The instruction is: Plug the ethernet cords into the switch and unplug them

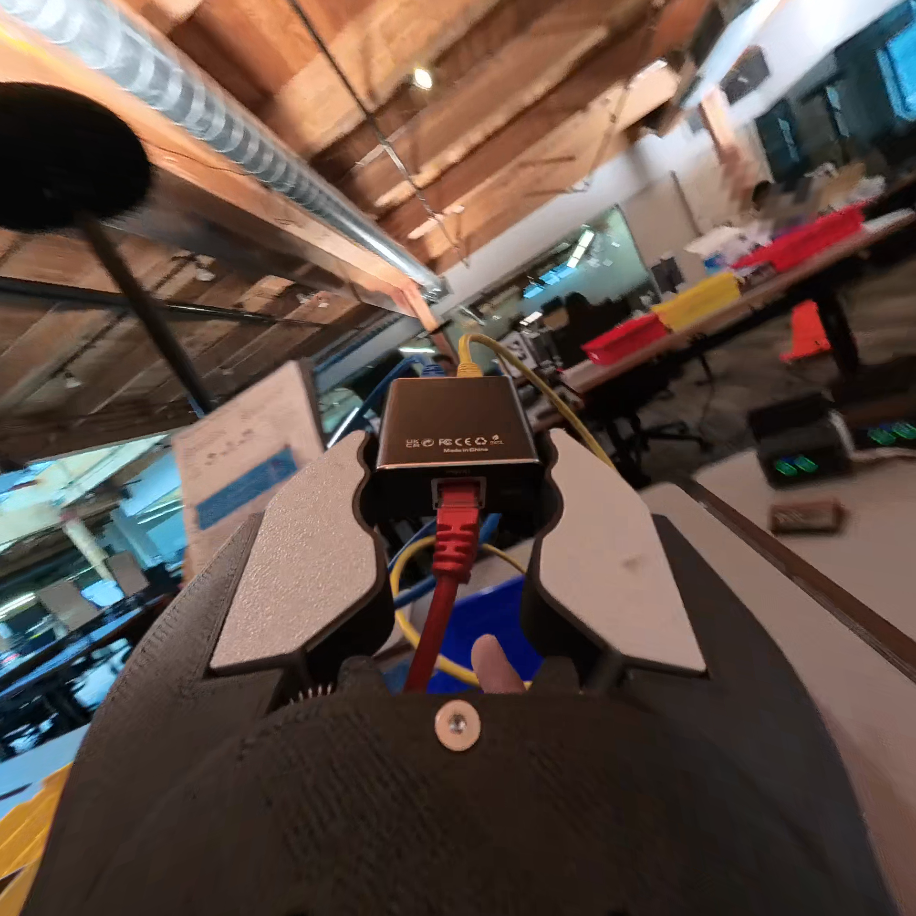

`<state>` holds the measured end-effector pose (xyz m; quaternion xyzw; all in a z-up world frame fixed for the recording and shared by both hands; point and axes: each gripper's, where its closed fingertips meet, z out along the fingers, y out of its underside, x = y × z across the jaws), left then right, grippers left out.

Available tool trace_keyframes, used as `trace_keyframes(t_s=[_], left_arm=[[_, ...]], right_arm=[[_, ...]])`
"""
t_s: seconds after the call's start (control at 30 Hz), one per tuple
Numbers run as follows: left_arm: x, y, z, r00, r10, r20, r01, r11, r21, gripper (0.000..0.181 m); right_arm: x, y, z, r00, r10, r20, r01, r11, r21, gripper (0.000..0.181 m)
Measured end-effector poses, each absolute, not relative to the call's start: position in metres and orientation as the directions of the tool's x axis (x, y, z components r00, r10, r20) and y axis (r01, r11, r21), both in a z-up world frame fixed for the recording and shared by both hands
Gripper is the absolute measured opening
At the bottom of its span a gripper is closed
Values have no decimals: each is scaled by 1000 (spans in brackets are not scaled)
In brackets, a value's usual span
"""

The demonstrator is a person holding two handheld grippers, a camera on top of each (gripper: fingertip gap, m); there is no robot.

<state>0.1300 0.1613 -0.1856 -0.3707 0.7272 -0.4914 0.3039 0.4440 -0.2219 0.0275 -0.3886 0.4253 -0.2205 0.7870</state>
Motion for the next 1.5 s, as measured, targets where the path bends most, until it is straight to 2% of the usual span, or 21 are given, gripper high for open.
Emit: trace_keyframes(t_s=[0.07, 0.17, 0.27, 0.33, 0.43, 0.53, 0.63, 0.77, 0.93, 1.0, 1.1, 1.17, 1.3, 1.4, 1.5], left_arm=[[130, 161, -186, -541, -838, -75, -241, 240, -941, 32], [131, 161, -187, -543, -836, -72, -248, 242, -938, 32], [131, 159, -188, -547, -833, -82, -246, 253, -936, 32], [131, 158, -188, -547, -832, -88, -246, 261, -934, 32], [130, 158, -188, -547, -832, -91, -242, 262, -934, 32], [130, 158, -187, -544, -834, -89, -241, 257, -936, 32], [130, 157, -188, -545, -833, -92, -242, 262, -934, 32], [129, 154, -189, -551, -828, -102, -242, 276, -930, 32], [129, 152, -191, -556, -823, -113, -245, 293, -924, 32], [129, 152, -191, -557, -823, -113, -243, 291, -925, 32], [129, 152, -190, -557, -823, -109, -244, 287, -926, 32], [129, 152, -191, -558, -823, -111, -246, 291, -925, 32], [129, 151, -192, -557, -822, -122, -248, 305, -919, 33], [133, 149, -189, -535, -835, -128, -249, 300, -921, 36], [138, 154, -173, -448, -880, -157, -211, 274, -938, 37]], right_arm=[[451, -236, 0, 460, -735, -499, 17, 569, -822, 63], [453, -240, -25, 407, -821, -401, 37, 453, -891, 63], [448, -228, -43, 381, -912, -153, 90, 202, -975, 63], [442, -208, -58, 398, -916, 40, 111, 5, -994, 63], [431, -178, -81, 407, -850, 334, 165, -291, -942, 63], [422, -163, -85, 339, -795, 504, 245, -442, -863, 63], [426, -146, -109, 468, -743, 479, 134, -476, -869, 63], [448, -155, -137, 503, -747, 435, -42, -523, -851, 63], [458, -175, -188, 640, -574, 511, -234, -779, -582, 69], [455, -179, -181, 664, -532, 525, -222, -811, -541, 71], [449, -183, -152, 649, -526, 550, -157, -799, -580, 78], [437, -187, -140, 679, -540, 498, -177, -778, -602, 91], [398, -186, -114, 709, -596, 377, -195, -680, -707, 95], [348, -160, -111, 765, -589, 262, -169, -575, -800, 93], [319, -131, -119, 739, -643, 200, -143, -440, -887, 83]])
